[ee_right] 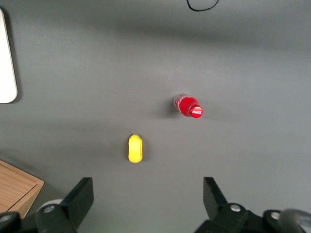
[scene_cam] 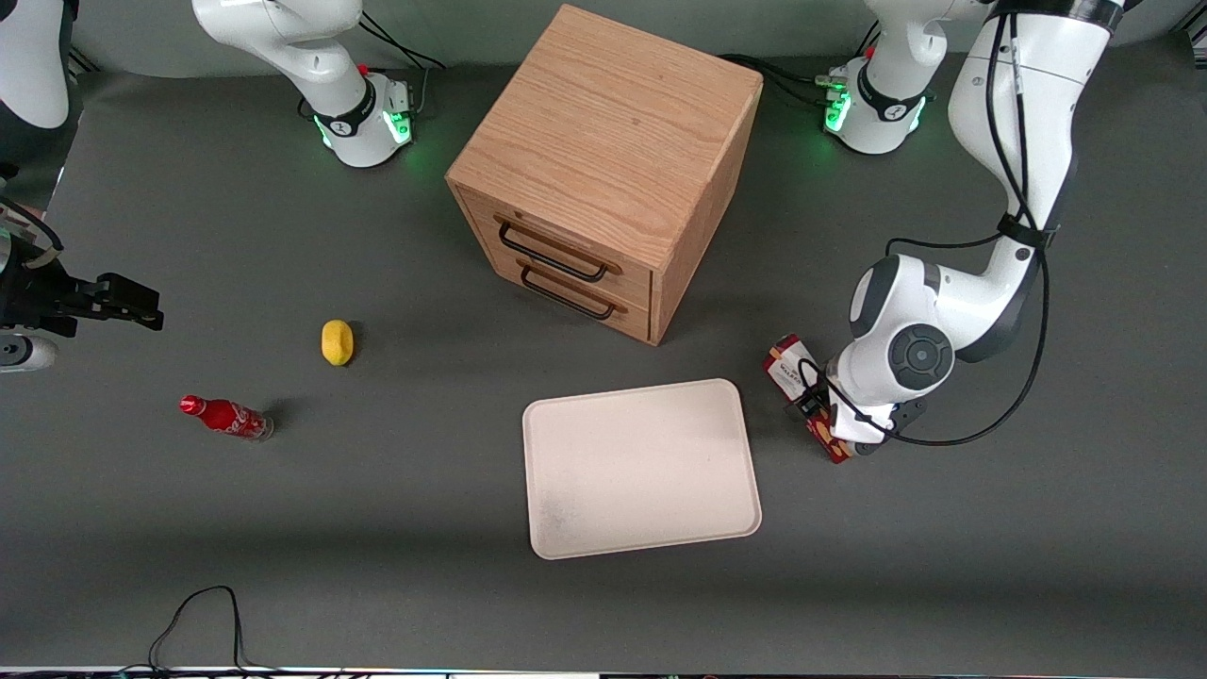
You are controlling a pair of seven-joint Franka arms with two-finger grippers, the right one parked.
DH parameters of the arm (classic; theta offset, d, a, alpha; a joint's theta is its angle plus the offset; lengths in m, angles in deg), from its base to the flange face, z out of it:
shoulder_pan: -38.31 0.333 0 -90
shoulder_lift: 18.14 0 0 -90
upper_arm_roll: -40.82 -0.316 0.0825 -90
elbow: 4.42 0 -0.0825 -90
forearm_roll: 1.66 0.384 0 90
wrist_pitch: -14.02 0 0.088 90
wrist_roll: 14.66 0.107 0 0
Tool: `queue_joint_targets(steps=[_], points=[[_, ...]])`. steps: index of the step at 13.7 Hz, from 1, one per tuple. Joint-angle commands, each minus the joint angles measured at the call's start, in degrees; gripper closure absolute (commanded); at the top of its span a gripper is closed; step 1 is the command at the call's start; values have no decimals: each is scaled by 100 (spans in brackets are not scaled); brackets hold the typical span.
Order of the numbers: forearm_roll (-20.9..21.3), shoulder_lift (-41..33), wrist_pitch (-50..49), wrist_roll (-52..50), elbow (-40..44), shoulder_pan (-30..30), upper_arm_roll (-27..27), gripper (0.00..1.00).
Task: Place red cookie box on tray
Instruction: 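Close the left gripper on the shortbread box's white end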
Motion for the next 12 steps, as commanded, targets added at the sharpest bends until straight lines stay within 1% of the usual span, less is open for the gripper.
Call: queue_joint_targets(steps=[1, 10, 12], points=[[94, -80, 107, -26, -79, -50, -36, 99], [103, -124, 81, -26, -97, -50, -36, 100], [103, -290, -85, -26, -88, -50, -36, 100]])
